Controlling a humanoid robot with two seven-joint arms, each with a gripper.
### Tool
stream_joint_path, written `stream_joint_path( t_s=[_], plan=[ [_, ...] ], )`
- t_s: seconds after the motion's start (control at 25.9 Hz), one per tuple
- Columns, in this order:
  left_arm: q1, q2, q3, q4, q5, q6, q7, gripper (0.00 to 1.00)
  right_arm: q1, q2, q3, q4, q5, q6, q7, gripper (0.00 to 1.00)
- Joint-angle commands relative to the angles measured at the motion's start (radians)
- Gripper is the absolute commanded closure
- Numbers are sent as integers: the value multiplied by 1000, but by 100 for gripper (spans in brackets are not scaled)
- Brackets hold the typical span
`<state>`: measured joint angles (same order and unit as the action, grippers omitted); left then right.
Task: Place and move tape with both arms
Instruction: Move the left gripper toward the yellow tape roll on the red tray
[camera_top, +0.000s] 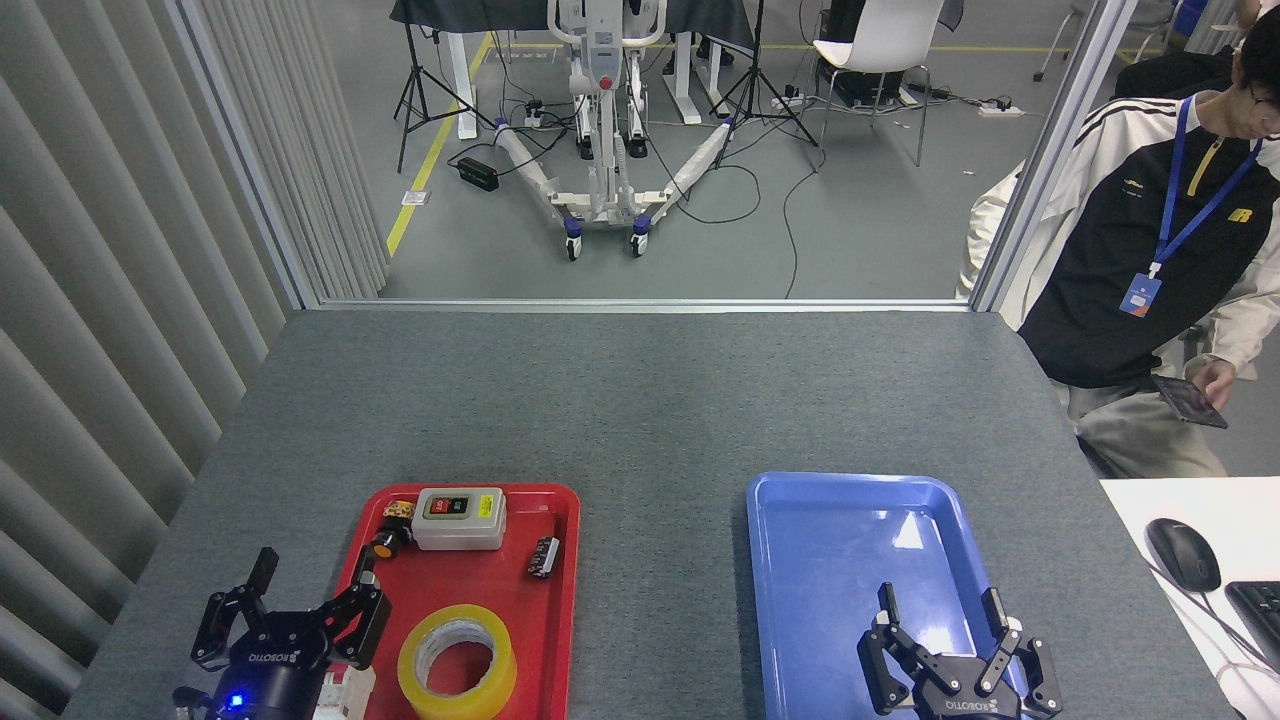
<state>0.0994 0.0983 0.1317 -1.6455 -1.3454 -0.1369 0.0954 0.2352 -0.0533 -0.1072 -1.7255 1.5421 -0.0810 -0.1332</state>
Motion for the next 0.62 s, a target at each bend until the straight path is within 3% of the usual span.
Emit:
stream_joint_path(
  t_s=[0.0,0.12,0.27,0.58],
  plan=[
    [0,0,-1,6,6,-7,0,0,16,-5,1,-2,1,-3,0,0],
    [5,0,-4,19,0,-21,184,1,23,3,1,-16,1,-3,0,0],
    [5,-5,-4,15,2,-33,63,0,27,6,1,-43,3,-3,0,0],
    [5,5,-32,-33,3,-46,-23,0,44,-2,-6,-57,3,-3,1,0]
  ],
)
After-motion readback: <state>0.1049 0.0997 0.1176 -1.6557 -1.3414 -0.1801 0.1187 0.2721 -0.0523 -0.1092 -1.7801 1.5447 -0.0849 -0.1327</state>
